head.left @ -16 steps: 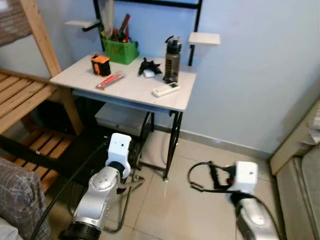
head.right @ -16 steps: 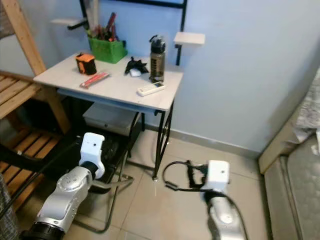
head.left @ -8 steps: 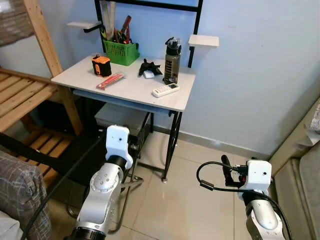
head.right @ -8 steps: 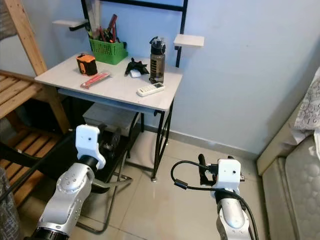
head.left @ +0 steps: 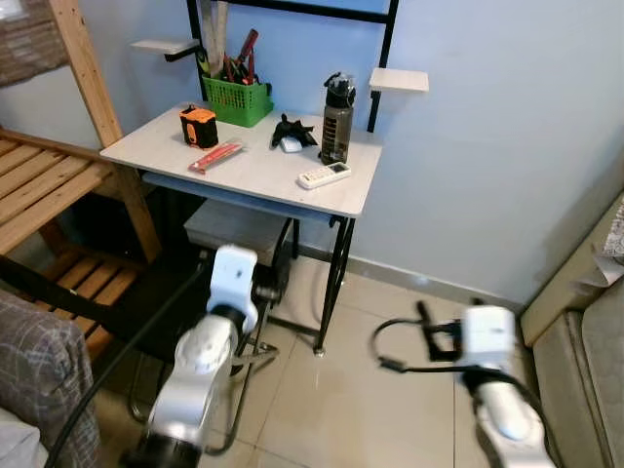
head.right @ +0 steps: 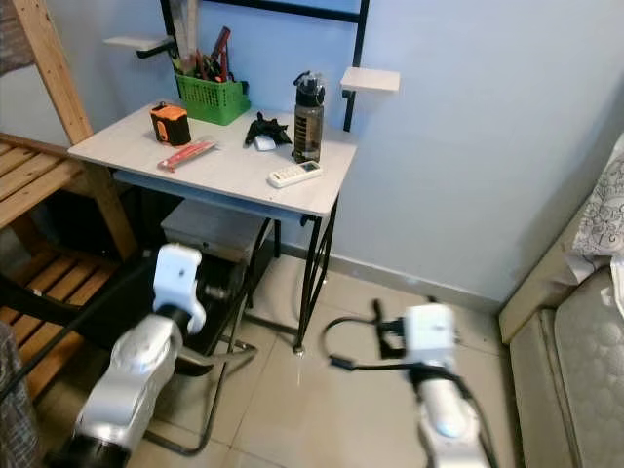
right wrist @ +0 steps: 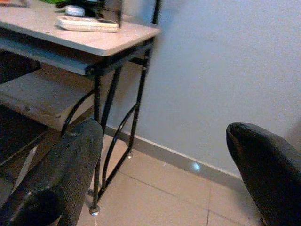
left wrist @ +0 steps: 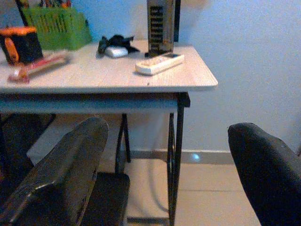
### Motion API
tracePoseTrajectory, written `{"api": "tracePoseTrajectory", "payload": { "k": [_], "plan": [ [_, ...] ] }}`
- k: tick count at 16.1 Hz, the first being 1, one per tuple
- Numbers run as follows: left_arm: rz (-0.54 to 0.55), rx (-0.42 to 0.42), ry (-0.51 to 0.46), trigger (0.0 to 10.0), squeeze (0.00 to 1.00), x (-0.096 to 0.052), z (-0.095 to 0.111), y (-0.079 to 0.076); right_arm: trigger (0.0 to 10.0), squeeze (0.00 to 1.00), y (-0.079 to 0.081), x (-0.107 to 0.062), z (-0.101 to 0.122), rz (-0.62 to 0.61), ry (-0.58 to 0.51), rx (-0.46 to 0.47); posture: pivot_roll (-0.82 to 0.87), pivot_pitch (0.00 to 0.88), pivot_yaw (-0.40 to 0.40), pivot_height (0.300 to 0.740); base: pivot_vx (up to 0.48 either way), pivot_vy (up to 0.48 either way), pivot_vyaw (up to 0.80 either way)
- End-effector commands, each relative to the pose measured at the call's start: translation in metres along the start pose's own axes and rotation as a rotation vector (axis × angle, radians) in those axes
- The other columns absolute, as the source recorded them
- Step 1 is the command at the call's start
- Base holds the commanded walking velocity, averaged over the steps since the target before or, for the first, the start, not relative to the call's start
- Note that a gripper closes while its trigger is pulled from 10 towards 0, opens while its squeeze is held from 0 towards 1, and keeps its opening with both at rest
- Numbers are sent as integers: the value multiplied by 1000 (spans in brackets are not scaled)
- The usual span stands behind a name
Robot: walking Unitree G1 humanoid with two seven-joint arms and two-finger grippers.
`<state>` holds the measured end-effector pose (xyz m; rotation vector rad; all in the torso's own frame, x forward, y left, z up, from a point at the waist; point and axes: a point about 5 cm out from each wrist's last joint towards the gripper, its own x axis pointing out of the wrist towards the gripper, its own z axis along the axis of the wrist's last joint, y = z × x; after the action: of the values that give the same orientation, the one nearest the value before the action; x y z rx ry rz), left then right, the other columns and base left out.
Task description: Clean up the room
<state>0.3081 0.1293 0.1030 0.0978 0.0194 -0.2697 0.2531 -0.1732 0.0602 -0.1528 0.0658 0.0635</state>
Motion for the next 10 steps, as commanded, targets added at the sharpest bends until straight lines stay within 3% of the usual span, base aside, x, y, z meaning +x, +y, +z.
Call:
{"api": "tracePoseTrajectory", "payload": {
  "k": [1, 2, 3, 4, 5, 7, 8, 10],
  "plan": [
    [-27, 12, -13, 10000, 0, 6, 5, -8, 10000, 0, -3, 2, 1, -8, 7, -23, 146, 0, -35, 740, 0, -480, -769],
    [-45, -49, -13, 10000, 0, 10, 6, -11, 10000, 0, -6, 5, 0, -29, 28, 9, 142, 0, -31, 740, 0, -311, -775],
    [1, 15, -6, 10000, 0, 15, 5, -5, 10000, 0, -13, 5, -5, -65, 53, 91, 139, 0, -32, 740, 0, 0, -781],
    [16, -41, -3, 10000, 0, 17, 6, 7, 10000, 0, -20, 2, -8, -104, 73, 91, 140, 0, -34, 740, 0, 0, -788],
    [21, -17, -9, 10000, 0, 17, 8, 12, 10000, 0, -26, 0, -11, -137, 87, 95, 146, 0, -34, 740, 0, 0, -788],
    [-44, -46, -9, 10000, 0, 14, 6, 5, 10000, 0, -27, -1, -15, -145, 100, 85, 153, 0, -39, 740, 0, 0, -781],
    [-55, -110, -22, 10000, 0, 14, 6, 3, 10000, 0, -24, -1, -15, -137, 101, 87, 157, 0, -41, 740, 0, 480, -781],
    [-70, -35, -7, 10000, 0, 13, 3, 3, 10000, 0, -24, -1, -18, -136, 119, 120, 159, 0, -42, 740, 0, 480, -756]
  ]
}}
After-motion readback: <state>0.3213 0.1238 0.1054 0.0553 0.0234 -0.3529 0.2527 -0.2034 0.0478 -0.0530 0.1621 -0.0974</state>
